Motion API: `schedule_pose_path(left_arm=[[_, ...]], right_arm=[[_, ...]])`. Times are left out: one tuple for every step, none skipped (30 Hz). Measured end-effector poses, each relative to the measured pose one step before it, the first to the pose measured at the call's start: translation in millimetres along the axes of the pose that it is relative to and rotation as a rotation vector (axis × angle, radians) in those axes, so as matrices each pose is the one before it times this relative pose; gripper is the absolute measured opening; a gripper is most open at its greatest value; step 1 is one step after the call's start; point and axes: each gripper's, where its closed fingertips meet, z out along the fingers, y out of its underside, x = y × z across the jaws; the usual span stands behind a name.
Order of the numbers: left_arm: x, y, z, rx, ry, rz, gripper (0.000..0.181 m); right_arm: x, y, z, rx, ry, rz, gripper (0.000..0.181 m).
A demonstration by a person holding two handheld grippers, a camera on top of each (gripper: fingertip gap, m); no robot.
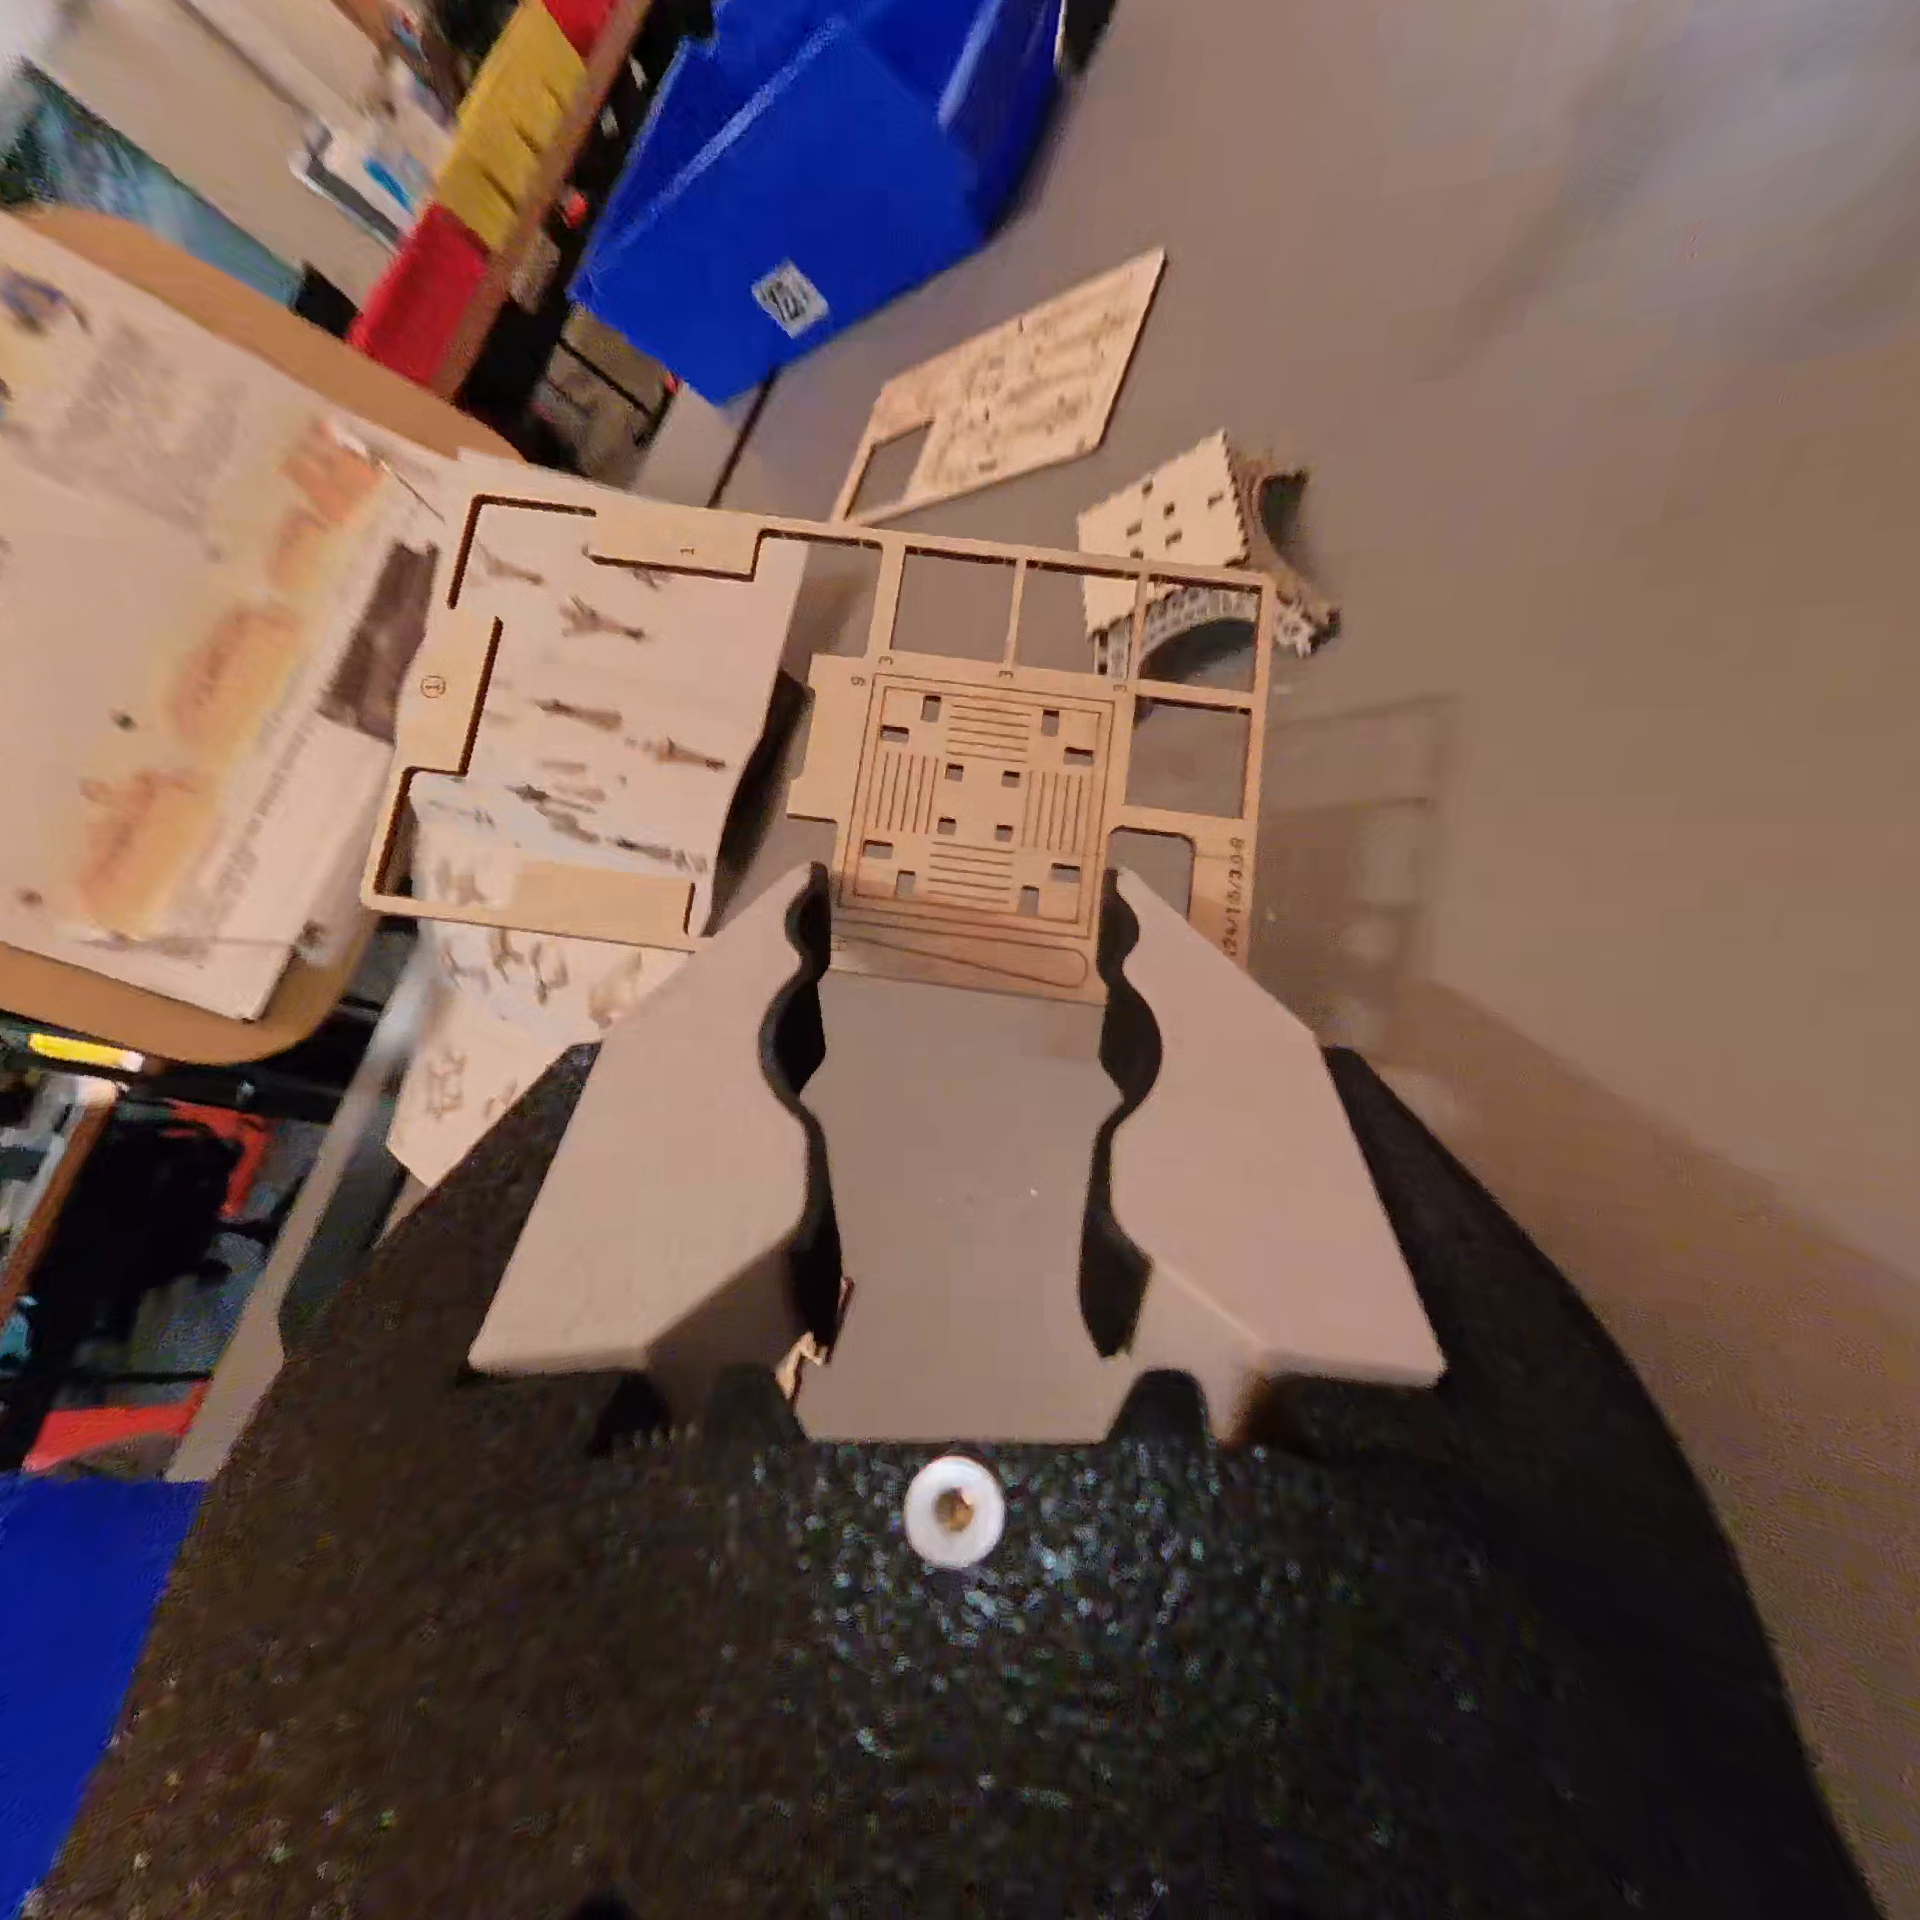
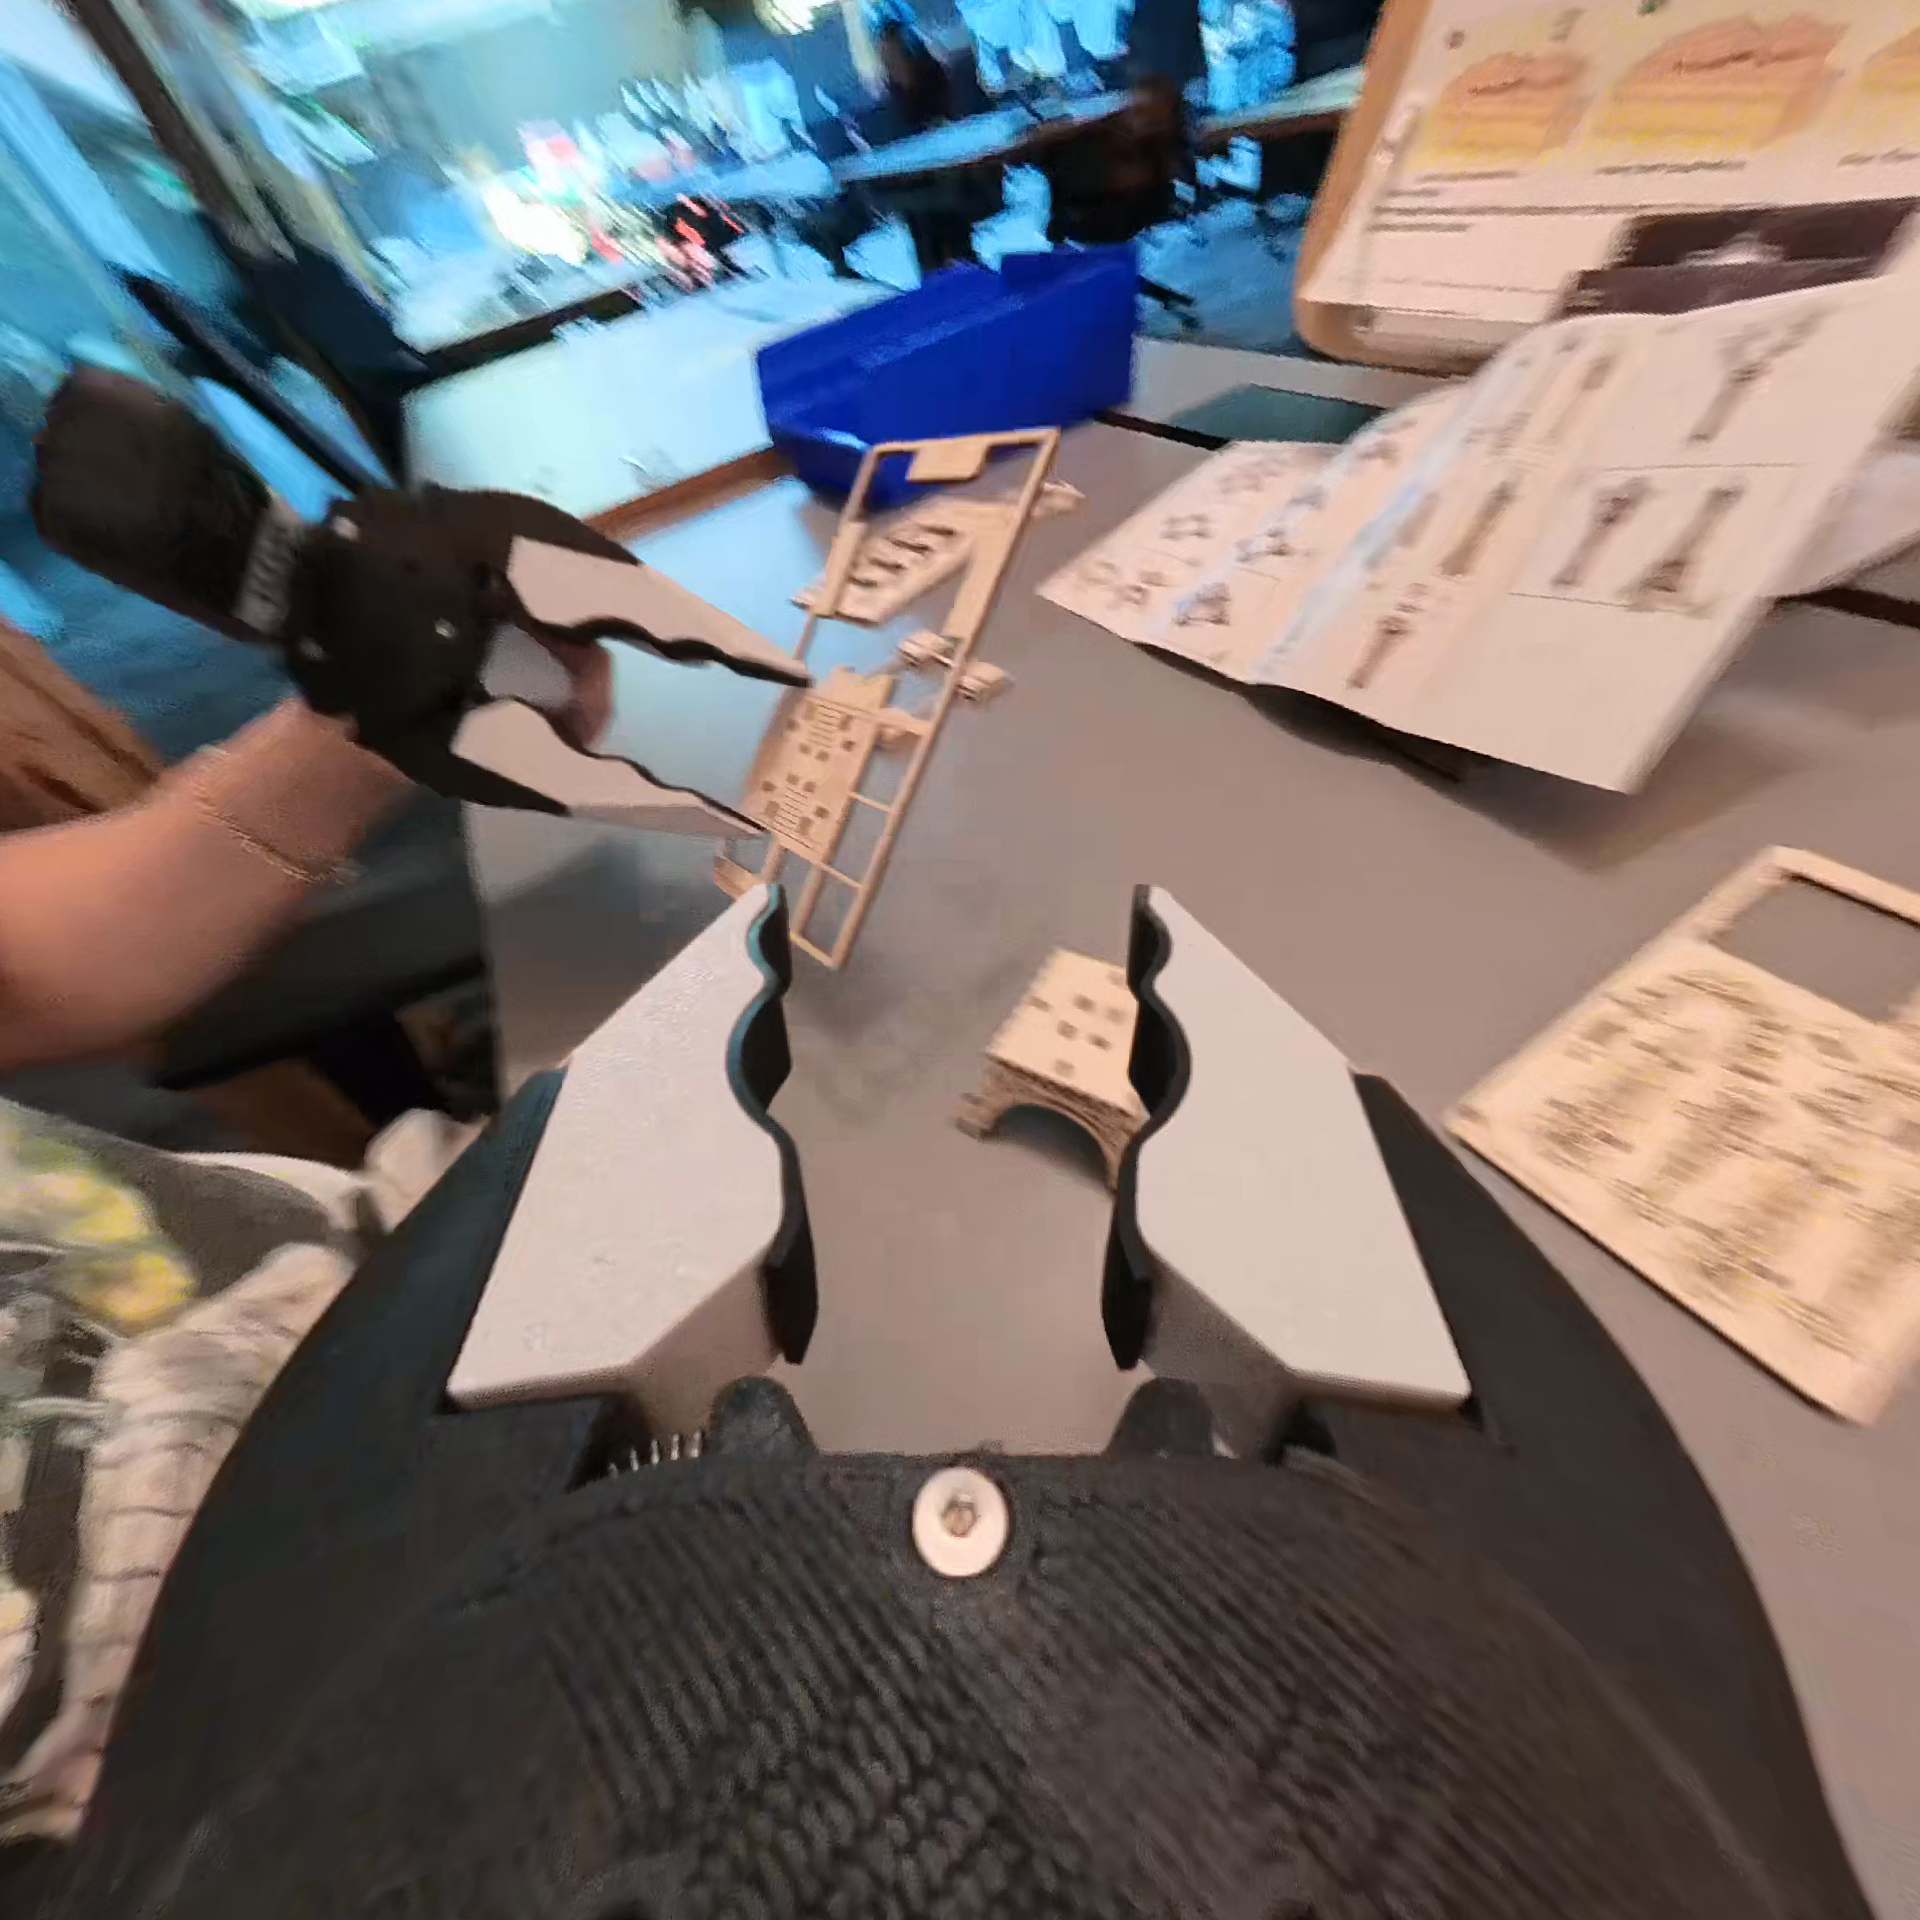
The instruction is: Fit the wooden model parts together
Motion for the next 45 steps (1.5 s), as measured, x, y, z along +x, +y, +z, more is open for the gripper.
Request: schedule_pose_path(left_arm=[[-1.72, -14.71, -3.91, 0.0418, -0.0282, 0.0295, 0.050], [-3.45, -13.62, -2.95, 0.0353, -0.0345, 0.0186, 0.050], [-1.34, -13.10, -1.88, 0.0348, -0.0195, 0.0176, 0.050], [2.40, -12.41, -1.16, 0.0382, 0.0037, 0.0236, 0.049], [2.97, -10.69, 0.14, 0.0294, 0.0052, 0.0200, 0.049], [2.12, -8.05, 1.24, 0.0154, -0.0021, 0.0148, 0.050], [1.70, -5.88, 1.54, 0.0066, -0.0036, 0.0194, 0.050], [1.47, -4.46, 2.35, 0.0006, -0.0003, 0.0235, 0.050], [0.83, -3.28, 2.13, -0.0011, -0.0056, 0.0204, 0.050], [1.07, -3.07, 2.06, 0.0023, -0.0032, 0.0140, 0.050], [2.32, -2.32, 2.59, 0.0009, 0.0079, 0.0086, 0.050], [1.06, -1.15, 3.01, -0.0007, 0.0043, 0.0040, 0.050], [0.45, -1.07, 2.75, 0.0033, 0.0008, 0.0009, 0.050], [0.76, -2.01, 2.63, 0.0098, 0.0037, -0.0059, 0.050], [0.51, -2.95, 3.08, 0.0164, 0.0067, -0.0111, 0.050], [0.62, -1.74, 3.45, 0.0073, 0.0088, -0.0120, 0.050], [0.30, -1.44, 3.79, 0.0021, 0.0070, -0.0074, 0.050], [0.39, -2.24, 3.41, 0.0051, 0.0039, -0.0038, 0.050], [-1.04, -2.87, 2.93, 0.0139, 0.0021, -0.0165, 0.049], [-4.60, -4.08, 2.31, 0.0216, -0.0163, -0.0496, 0.051], [-6.68, -6.49, 1.32, 0.0253, -0.0272, -0.0856, 0.058], [-7.91, -5.94, 0.43, 0.0345, -0.0221, -0.1148, 0.063], [-6.22, -5.74, 0.93, 0.0382, -0.0047, -0.1430, 0.062], [-2.24, -4.42, 2.33, 0.0331, 0.0235, -0.1554, 0.062], [0.04, -2.05, 3.67, 0.0208, 0.0397, -0.1478, 0.063], [4.19, -0.41, 4.84, 0.0100, 0.0730, -0.1335, 0.061], [9.64, 0.11, 5.26, 0.0023, 0.1094, -0.1213, 0.055], [8.62, -0.50, 5.74, 0.0050, 0.0994, -0.1103, 0.052], [3.40, -0.24, 5.94, 0.0040, 0.0605, -0.0902, 0.049], [3.80, 0.59, 5.77, -0.0018, 0.0592, -0.0529, 0.037], [3.87, 0.10, 5.45, 0.0011, 0.0544, -0.0316, 0.030], [-0.02, -0.82, 5.05, 0.0092, 0.0211, -0.0259, 0.024], [-2.25, -1.23, 3.90, 0.0099, 0.0052, -0.0140, 0.018], [-0.79, -0.14, 3.93, 0.0010, 0.0079, -0.0022, 0.012], [-0.96, 1.57, 5.56, -0.0095, 0.0004, 0.0001, 0.006], [-2.44, 0.69, 3.94, -0.0074, -0.0086, 0.0006, 0.000], [-1.60, 0.36, 3.80, -0.0055, -0.0055, 0.0074, 0.000], [1.03, 0.95, 3.74, -0.0086, 0.0107, 0.0073, 0.000], [1.80, 0.01, 3.20, -0.0031, 0.0171, -0.0013, 0.000], [2.05, -0.05, 2.78, -0.0034, 0.0213, -0.0091, 0.000], [1.82, 0.52, 2.80, -0.0073, 0.0247, -0.0117, 0.000], [1.28, 1.46, 2.79, -0.0127, 0.0224, -0.0124, 0.000], [0.37, 1.33, 2.13, -0.0127, 0.0174, -0.0113, 0.000], [0.11, 0.58, 1.50, -0.0070, 0.0139, -0.0053, 0.000], [-0.23, 0.80, 1.23, -0.0092, 0.0084, 0.0014, 0.000]], right_arm=[[-12.67, -1.75, 8.50, 0.0293, -0.0745, 0.0357, 0.064], [-11.68, -0.02, 8.67, 0.0187, -0.0715, 0.0393, 0.060], [-9.88, 0.38, 8.32, 0.0129, -0.0633, 0.0351, 0.056], [-8.08, -0.60, 7.36, 0.0182, -0.0531, 0.0285, 0.056], [-7.91, -1.32, 6.13, 0.0212, -0.0495, 0.0237, 0.057], [-8.17, -2.22, 4.53, 0.0223, -0.0480, 0.0160, 0.059], [-6.00, -1.88, 3.09, 0.0168, -0.0308, 0.0116, 0.056], [-2.64, 1.32, 1.60, -0.0082, -0.0086, 0.0004, 0.044], [1.01, 3.85, 0.14, -0.0294, 0.0153, -0.0156, 0.032], [4.36, 3.28, -1.24, -0.0259, 0.0375, -0.0207, 0.024], [3.83, 0.10, -2.60, -0.0034, 0.0338, -0.0227, 0.023], [0.96, -3.08, -3.86, 0.0180, 0.0130, -0.0201, 0.018], [0.52, -4.97, -4.94, 0.0297, 0.0050, -0.0080, 0.013], [0.54, -4.99, -5.39, 0.0263, -0.0014, -0.0007, 0.003], [-0.31, -2.10, -4.44, 0.0049, -0.0111, 0.0012, 0.002], [1.45, -0.49, -3.70, -0.0045, 0.0017, 0.0048, 0.002], [2.28, -0.34, -3.13, -0.0037, 0.0088, 0.0013, 0.002], [2.17, -1.16, -3.11, 0.0035, 0.0084, 0.0001, 0.002], [1.73, -2.00, -3.54, 0.0073, 0.0037, 0.0047, 0.002], [3.45, -3.52, -4.28, 0.0142, 0.0144, 0.0094, 0.000], [5.00, -6.21, -5.61, 0.0329, 0.0251, 0.0084, 0.000], [3.64, -7.89, -6.11, 0.0431, 0.0155, 0.0123, 0.001], [0.49, -8.20, -5.93, 0.0440, -0.0080, 0.0213, 0.000], [-2.49, -7.58, -5.05, 0.0418, -0.0253, 0.0200, 0.000], [-1.22, -6.65, -4.11, 0.0363, -0.0127, 0.0179, 0.000], [0.86, -5.02, -3.18, 0.0257, 0.0031, 0.0109, 0.000], [-0.91, -2.29, -2.34, 0.0083, -0.0063, -0.0003, 0.000], [-2.36, -0.74, -1.55, -0.0018, -0.0149, 0.0021, 0.000], [-0.88, -1.43, -1.47, 0.0043, -0.0045, 0.0076, 0.000], [-1.19, -2.19, -1.36, 0.0098, -0.0033, 0.0020, 0.000], [-2.35, -1.64, -1.48, 0.0040, -0.0113, -0.0013, 0.000], [-1.60, 0.20, -1.50, -0.0098, -0.0062, 0.0011, 0.000], [1.16, 1.71, -2.03, -0.0217, 0.0133, 0.0009, 0.000], [5.63, 1.29, -3.08, -0.0210, 0.0445, -0.0117, 0.001], [8.38, -1.03, -4.56, -0.0094, 0.0655, -0.0315, 0.006], [10.70, -1.81, -5.44, -0.0064, 0.0810, -0.0358, 0.012], [7.33, -1.19, -5.47, -0.0102, 0.0545, -0.0400, 0.017], [1.42, -0.33, -4.06, -0.0128, 0.0119, -0.0266, 0.016], [-0.42, -1.54, -3.60, -0.0003, -0.0046, -0.0079, 0.016], [-1.51, -1.03, -3.20, 0.0023, -0.0162, 0.0005, 0.015], [-2.21, 0.19, -2.66, -0.0010, -0.0244, 0.0068, 0.014], [-1.82, 1.20, -2.20, -0.0060, -0.0236, 0.0085, 0.013], [-1.25, 0.70, -2.03, -0.0035, -0.0167, 0.0034, 0.011], [-0.73, 0.39, -2.05, -0.0048, -0.0106, -0.0013, 0.008], [-1.17, 0.74, -1.77, -0.0097, -0.0127, -0.0011, 0.007]])
